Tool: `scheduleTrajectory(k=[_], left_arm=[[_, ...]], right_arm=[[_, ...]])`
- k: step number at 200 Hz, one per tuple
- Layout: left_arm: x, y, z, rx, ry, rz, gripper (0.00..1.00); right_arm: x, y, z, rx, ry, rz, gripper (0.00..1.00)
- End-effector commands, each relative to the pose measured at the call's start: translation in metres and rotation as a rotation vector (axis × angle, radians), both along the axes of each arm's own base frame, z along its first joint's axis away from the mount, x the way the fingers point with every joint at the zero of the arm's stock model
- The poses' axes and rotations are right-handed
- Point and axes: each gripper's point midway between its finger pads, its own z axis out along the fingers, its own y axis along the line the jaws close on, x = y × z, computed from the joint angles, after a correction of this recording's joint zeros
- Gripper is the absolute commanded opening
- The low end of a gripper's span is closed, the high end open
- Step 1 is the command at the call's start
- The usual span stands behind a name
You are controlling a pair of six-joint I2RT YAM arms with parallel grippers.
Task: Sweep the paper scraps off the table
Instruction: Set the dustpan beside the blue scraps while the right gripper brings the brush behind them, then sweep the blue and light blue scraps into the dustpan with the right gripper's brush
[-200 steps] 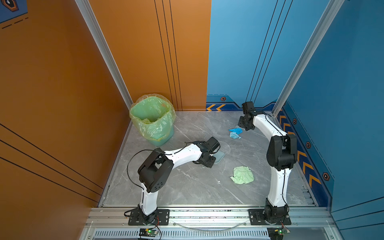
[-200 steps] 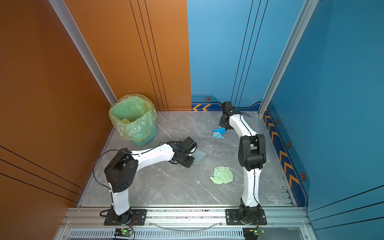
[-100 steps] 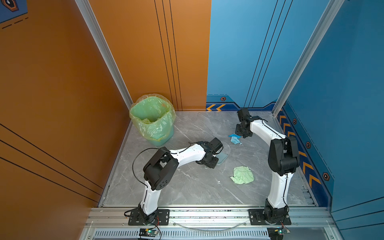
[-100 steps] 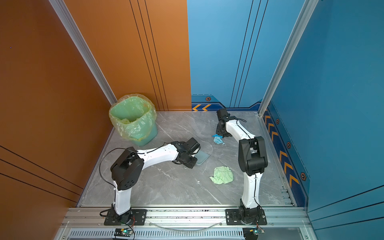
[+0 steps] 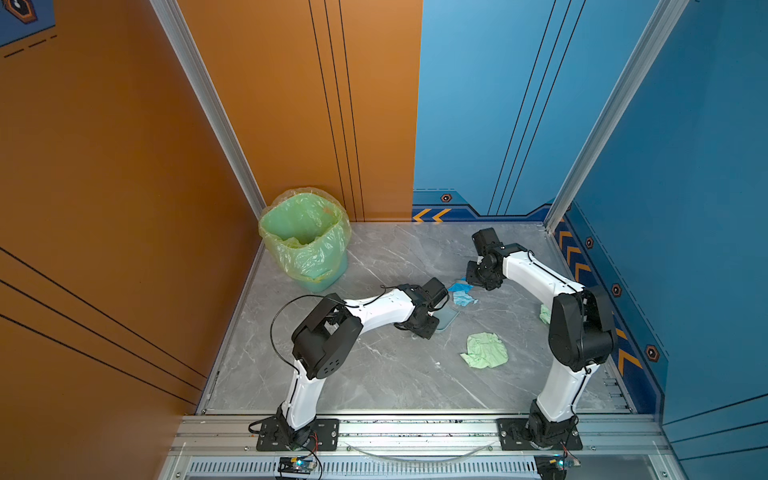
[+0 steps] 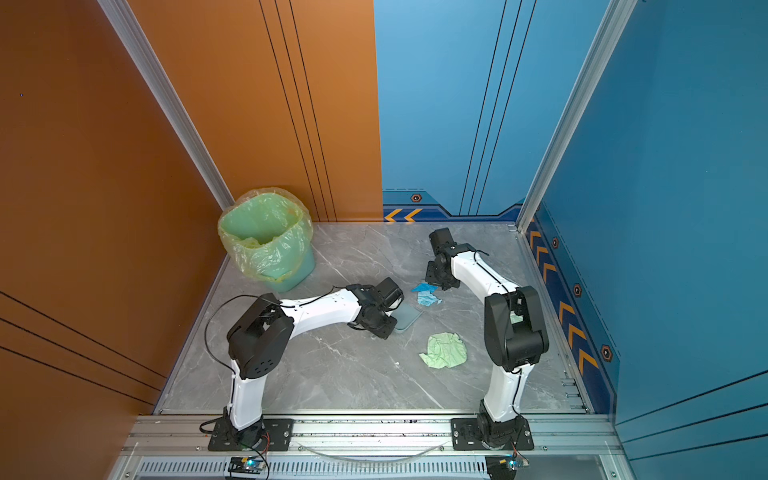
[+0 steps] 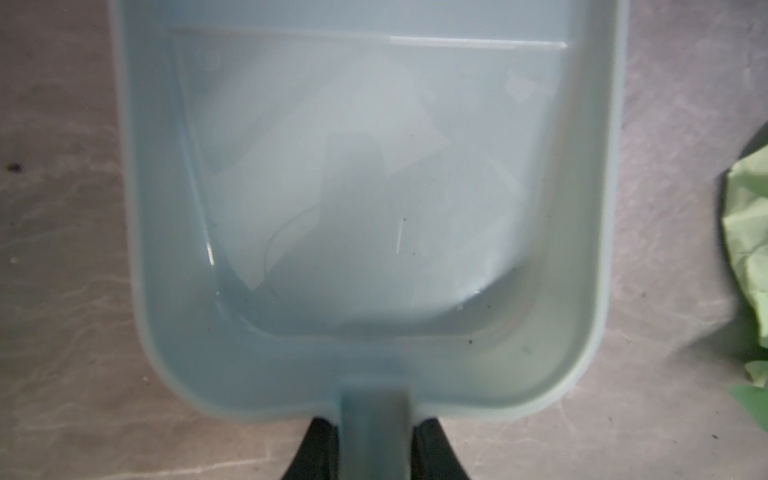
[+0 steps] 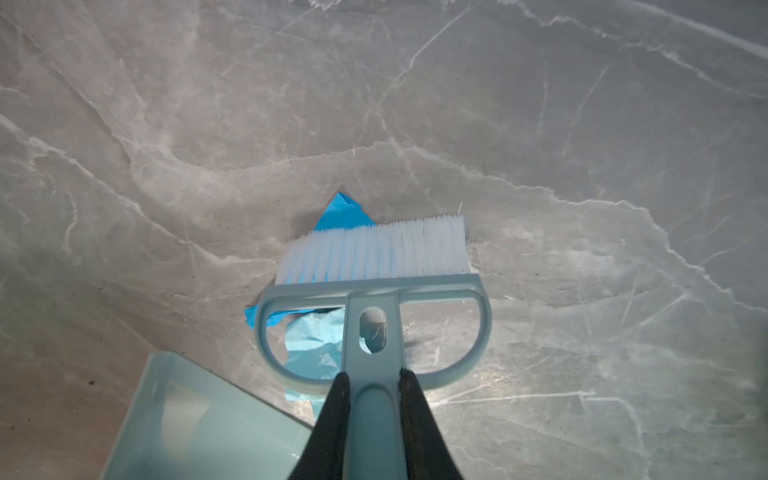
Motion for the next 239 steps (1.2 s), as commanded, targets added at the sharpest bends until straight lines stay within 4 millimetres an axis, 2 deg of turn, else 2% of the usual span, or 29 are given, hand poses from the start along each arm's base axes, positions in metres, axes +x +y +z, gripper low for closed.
scheduleTrajectory(k=[1, 27, 54, 82, 106, 129, 178, 207, 239], left_arm=[[-0.007, -0.010, -0.005, -0.008, 0.030, -0.017, 0.00], [-0.009, -0.012, -0.004, -0.009, 0.030, -0.026, 0.00], [-0.008, -0.012, -0.004, -0.010, 0.029, -0.025, 0.00], [-0.009, -0.013, -0.001, -0.017, 0.028, -0.027, 0.00], [-0.010, -0.013, -0.001, -0.016, 0.028, -0.029, 0.00], [-0.011, -0.015, 0.000, -0.020, 0.030, -0.033, 0.00], [-0.013, -0.019, -0.002, -0.023, 0.040, -0.042, 0.00], [-0.012, -0.021, -0.003, -0.022, 0.042, -0.040, 0.00], [-0.012, -0.023, -0.005, -0.023, 0.047, -0.043, 0.00]], right_arm=[[-0.006, 0.007, 0.008, 0.063, -0.020, -0.022, 0.00], [0.004, -0.003, 0.035, 0.038, -0.112, -0.051, 0.00], [0.006, -0.025, 0.054, -0.040, -0.147, -0.092, 0.00], [0.003, -0.055, 0.061, -0.147, -0.157, -0.153, 0.00], [0.002, -0.069, 0.055, -0.194, -0.146, -0.184, 0.00], [0.003, -0.066, 0.040, -0.201, -0.108, -0.165, 0.00], [0.005, -0.044, 0.018, -0.195, -0.064, -0.093, 0.00], [-0.005, -0.029, 0.010, -0.195, -0.030, -0.046, 0.00], [-0.026, -0.013, 0.013, -0.198, 0.000, 0.004, 0.00]])
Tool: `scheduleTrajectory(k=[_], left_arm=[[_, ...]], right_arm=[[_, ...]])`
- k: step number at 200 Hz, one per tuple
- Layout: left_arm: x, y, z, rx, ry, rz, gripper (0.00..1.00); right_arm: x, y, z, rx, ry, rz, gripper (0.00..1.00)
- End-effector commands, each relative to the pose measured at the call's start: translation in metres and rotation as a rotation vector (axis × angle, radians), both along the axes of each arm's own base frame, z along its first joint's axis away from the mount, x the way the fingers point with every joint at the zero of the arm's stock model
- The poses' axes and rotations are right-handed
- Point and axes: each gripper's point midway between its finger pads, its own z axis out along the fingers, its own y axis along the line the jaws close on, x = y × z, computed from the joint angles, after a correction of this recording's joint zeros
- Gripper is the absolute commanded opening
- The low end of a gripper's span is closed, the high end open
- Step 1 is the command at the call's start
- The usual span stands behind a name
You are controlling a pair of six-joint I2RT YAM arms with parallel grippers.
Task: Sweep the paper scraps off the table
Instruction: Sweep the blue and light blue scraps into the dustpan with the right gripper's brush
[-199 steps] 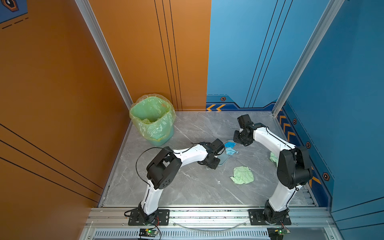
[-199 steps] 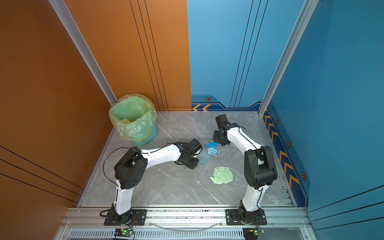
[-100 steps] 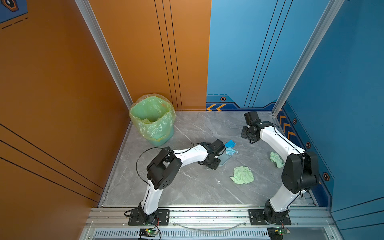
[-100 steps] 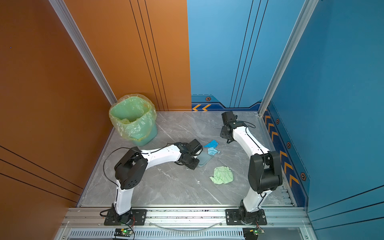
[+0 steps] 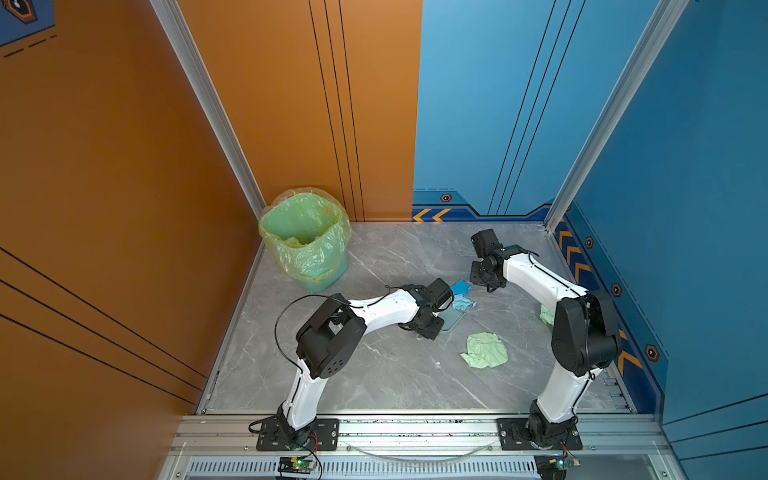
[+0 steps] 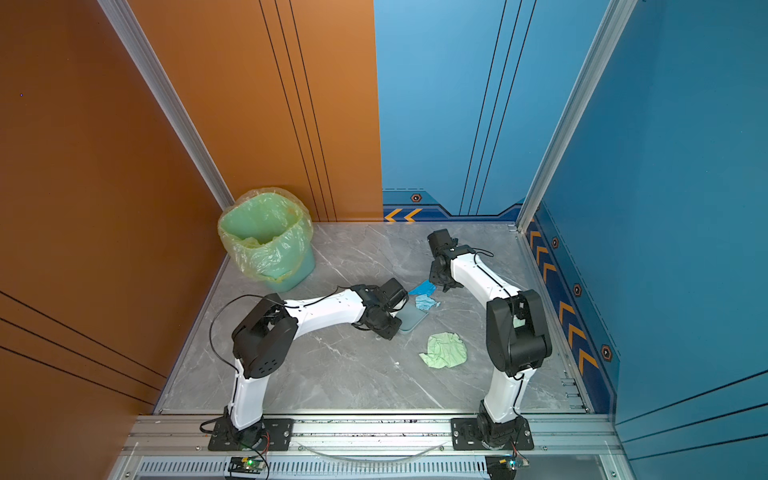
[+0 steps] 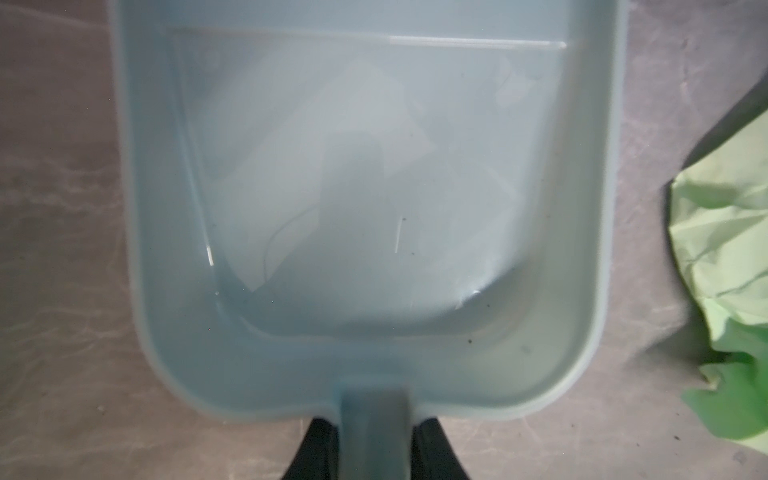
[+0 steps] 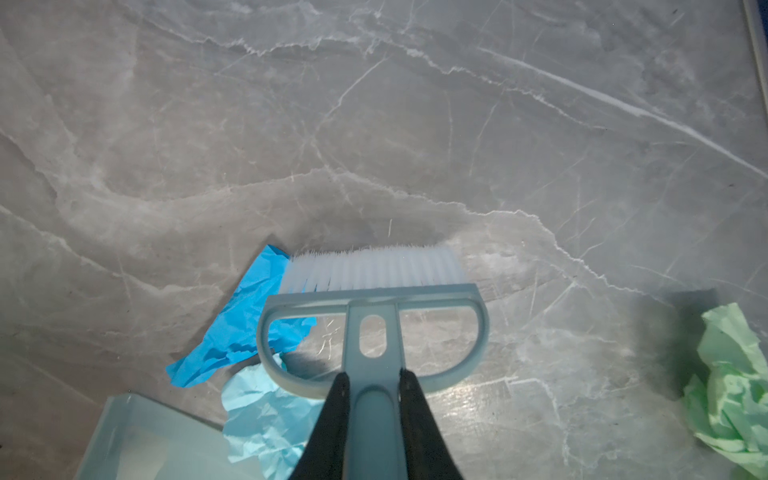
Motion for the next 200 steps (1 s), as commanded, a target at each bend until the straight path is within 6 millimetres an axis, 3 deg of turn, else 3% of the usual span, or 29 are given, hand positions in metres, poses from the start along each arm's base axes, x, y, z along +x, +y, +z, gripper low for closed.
scheduleTrajectory(k=[1, 49, 77, 139, 178, 200], left_arm=[[-0.009, -0.007, -0.006, 0.001, 0.040, -0.017, 0.00], [-0.008, -0.008, -0.010, 0.001, 0.048, -0.012, 0.00], [-0.008, -0.009, -0.011, 0.000, 0.054, -0.014, 0.00], [-0.009, -0.005, -0.010, 0.007, 0.050, -0.006, 0.00], [-0.010, -0.005, -0.011, 0.007, 0.053, -0.004, 0.00], [-0.009, -0.004, -0.011, 0.008, 0.051, 0.000, 0.00]], right_arm=[[-0.023, 0.007, 0.005, -0.013, 0.045, 0.039, 0.00], [-0.058, 0.028, 0.008, 0.034, 0.079, 0.073, 0.00], [-0.063, 0.039, 0.008, 0.086, 0.066, 0.106, 0.00], [-0.051, 0.024, 0.031, 0.162, -0.006, 0.066, 0.00], [-0.028, 0.013, 0.040, 0.197, -0.059, 0.023, 0.00], [-0.005, 0.013, 0.036, 0.206, -0.075, 0.012, 0.00]])
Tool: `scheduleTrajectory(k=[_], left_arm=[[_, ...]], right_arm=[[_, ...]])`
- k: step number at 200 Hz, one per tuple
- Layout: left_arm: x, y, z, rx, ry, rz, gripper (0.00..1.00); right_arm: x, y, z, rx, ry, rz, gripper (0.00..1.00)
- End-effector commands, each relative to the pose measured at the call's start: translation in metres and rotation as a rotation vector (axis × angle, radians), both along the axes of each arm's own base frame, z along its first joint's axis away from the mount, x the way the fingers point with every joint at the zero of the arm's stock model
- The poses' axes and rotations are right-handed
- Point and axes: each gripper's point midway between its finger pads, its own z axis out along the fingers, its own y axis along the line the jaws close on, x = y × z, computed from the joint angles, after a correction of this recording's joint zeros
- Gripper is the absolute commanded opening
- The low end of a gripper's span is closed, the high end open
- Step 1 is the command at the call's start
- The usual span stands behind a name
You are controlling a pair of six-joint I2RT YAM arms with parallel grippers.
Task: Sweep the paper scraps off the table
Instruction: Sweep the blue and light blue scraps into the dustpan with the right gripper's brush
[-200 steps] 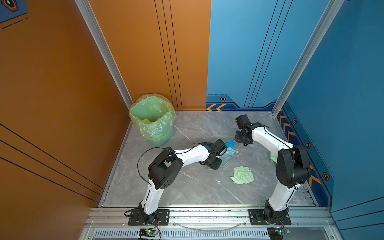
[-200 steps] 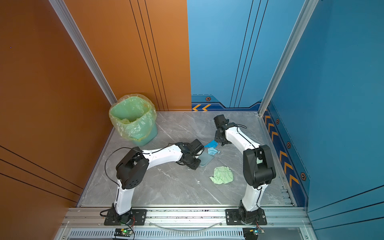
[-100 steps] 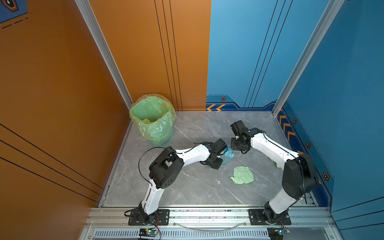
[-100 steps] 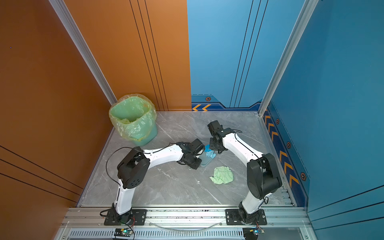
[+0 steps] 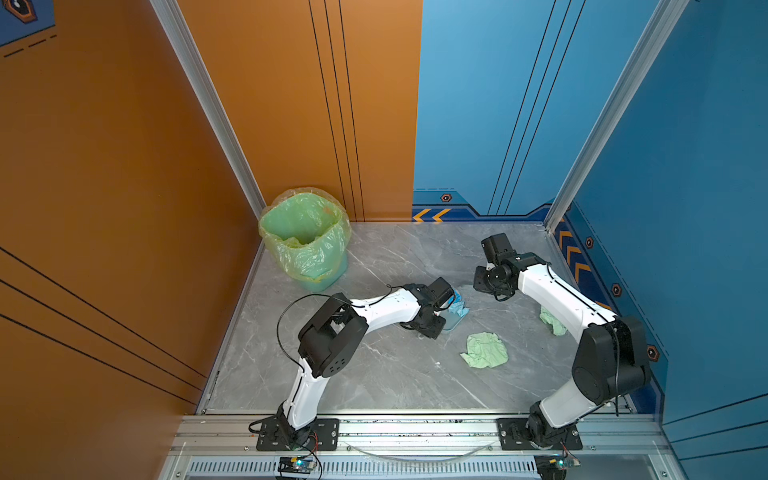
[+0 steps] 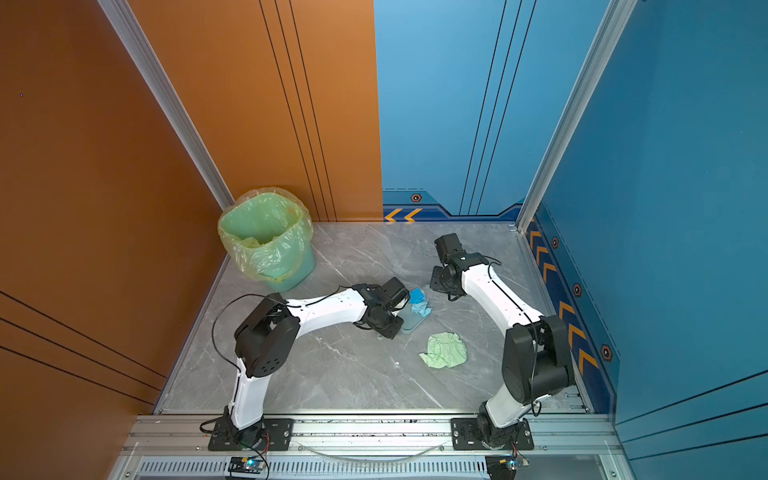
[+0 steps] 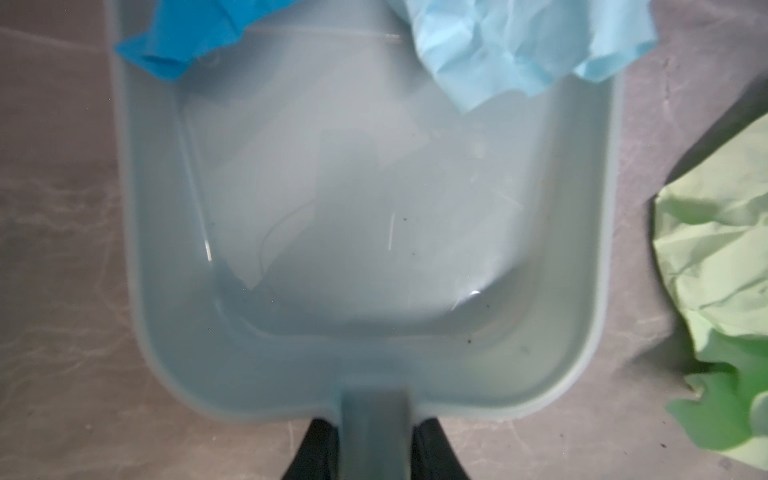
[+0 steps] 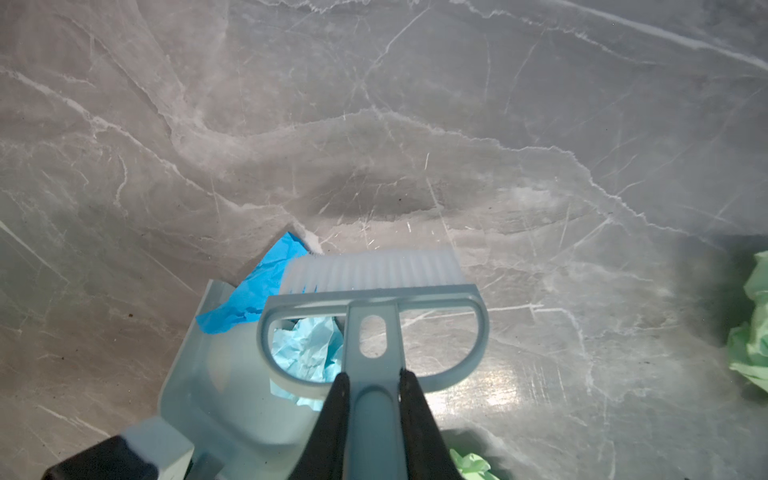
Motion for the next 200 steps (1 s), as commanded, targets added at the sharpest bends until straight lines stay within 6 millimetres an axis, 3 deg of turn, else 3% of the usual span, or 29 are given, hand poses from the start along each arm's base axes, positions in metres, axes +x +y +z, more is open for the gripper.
scheduleTrajectory(k=[1, 33, 57, 118, 160, 200], left_arm=[[-0.011, 0.001, -0.010, 0.018, 0.046, -0.001, 0.00], [-0.012, 0.002, -0.009, 0.020, 0.043, 0.005, 0.00], [-0.011, 0.004, -0.008, 0.025, 0.036, 0.011, 0.00], [-0.010, 0.006, -0.010, 0.029, 0.039, 0.019, 0.00], [-0.011, 0.007, -0.011, 0.028, 0.045, 0.023, 0.00], [-0.011, 0.005, -0.009, 0.023, 0.044, 0.021, 0.00]], right_arm=[[0.031, 0.005, 0.007, 0.036, -0.052, -0.011, 0.00], [0.051, 0.016, -0.002, 0.030, -0.038, 0.011, 0.00], [0.051, 0.023, -0.009, 0.007, -0.021, 0.035, 0.00], [0.003, 0.044, -0.032, -0.040, 0.113, 0.193, 0.00], [-0.023, 0.054, -0.026, 0.041, 0.143, 0.239, 0.00], [-0.028, 0.058, -0.013, 0.104, 0.119, 0.244, 0.00]])
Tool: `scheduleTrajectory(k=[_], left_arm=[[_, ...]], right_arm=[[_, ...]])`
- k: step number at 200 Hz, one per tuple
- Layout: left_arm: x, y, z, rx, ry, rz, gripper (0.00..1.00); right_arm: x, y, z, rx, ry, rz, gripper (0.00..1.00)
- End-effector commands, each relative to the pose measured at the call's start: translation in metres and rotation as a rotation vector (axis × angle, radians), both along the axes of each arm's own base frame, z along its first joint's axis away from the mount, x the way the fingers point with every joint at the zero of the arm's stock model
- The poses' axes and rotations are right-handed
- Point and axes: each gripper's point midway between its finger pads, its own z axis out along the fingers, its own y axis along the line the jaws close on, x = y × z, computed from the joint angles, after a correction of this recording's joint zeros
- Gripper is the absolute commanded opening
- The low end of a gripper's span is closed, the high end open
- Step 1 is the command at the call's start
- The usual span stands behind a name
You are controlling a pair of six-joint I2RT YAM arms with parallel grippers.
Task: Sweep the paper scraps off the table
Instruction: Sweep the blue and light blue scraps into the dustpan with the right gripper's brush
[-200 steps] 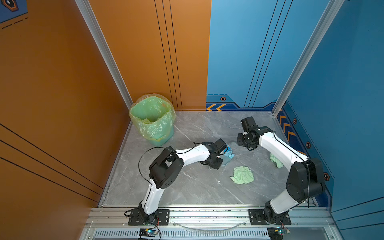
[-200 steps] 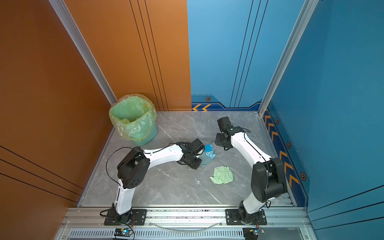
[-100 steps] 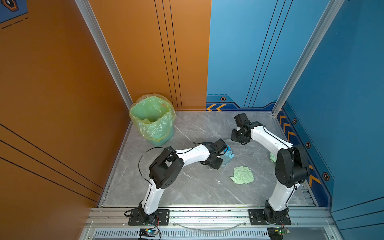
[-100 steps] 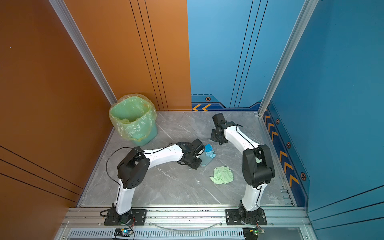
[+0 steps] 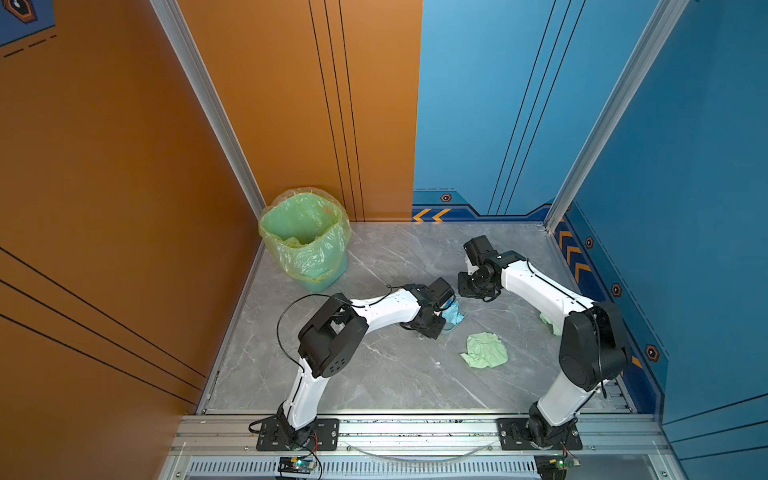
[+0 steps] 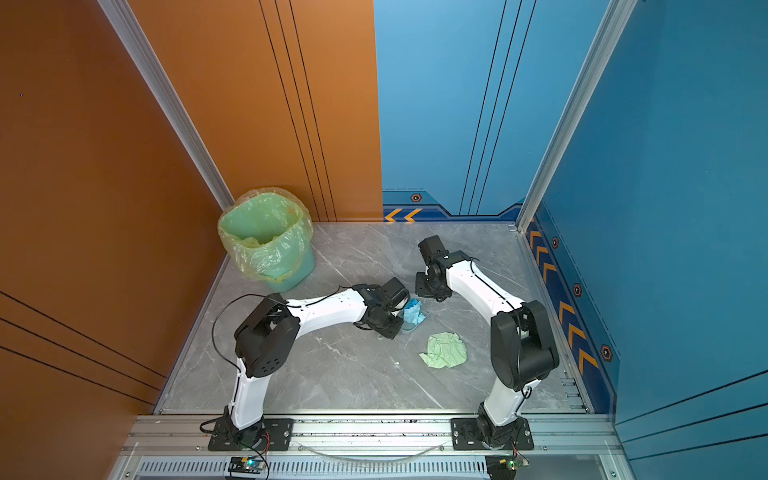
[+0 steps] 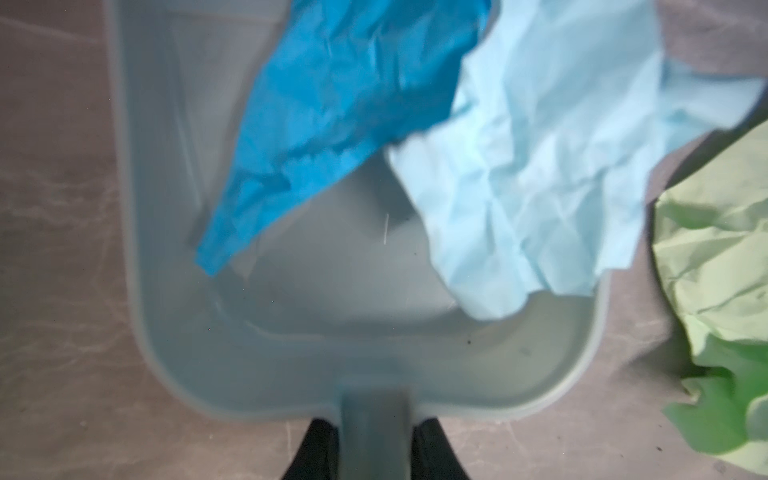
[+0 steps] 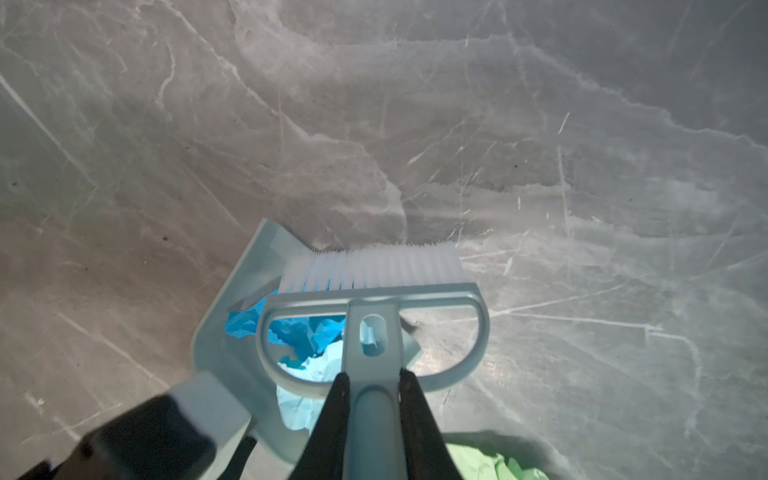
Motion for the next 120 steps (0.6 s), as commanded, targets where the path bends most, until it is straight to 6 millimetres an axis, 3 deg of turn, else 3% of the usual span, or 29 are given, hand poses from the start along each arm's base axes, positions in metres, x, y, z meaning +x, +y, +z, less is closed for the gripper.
scheduleTrajectory(k=[1, 40, 67, 88, 120], left_arm=[[-0.010, 0.005, -0.009, 0.024, 0.038, 0.004, 0.00], [-0.010, 0.004, -0.009, 0.025, 0.037, 0.004, 0.00], [-0.009, 0.006, -0.008, 0.028, 0.031, 0.011, 0.00], [-0.009, 0.006, -0.008, 0.030, 0.029, 0.011, 0.00], [-0.006, 0.008, -0.007, 0.035, 0.016, 0.018, 0.00]], right_arm=[[-0.013, 0.000, 0.005, 0.043, 0.024, 0.017, 0.00], [-0.010, -0.006, 0.007, 0.057, 0.030, -0.004, 0.00], [-0.015, -0.007, -0.004, 0.024, 0.070, 0.013, 0.00], [-0.022, -0.004, -0.012, 0.002, 0.109, 0.054, 0.00], [-0.031, 0.006, -0.008, 0.033, 0.127, 0.099, 0.00]])
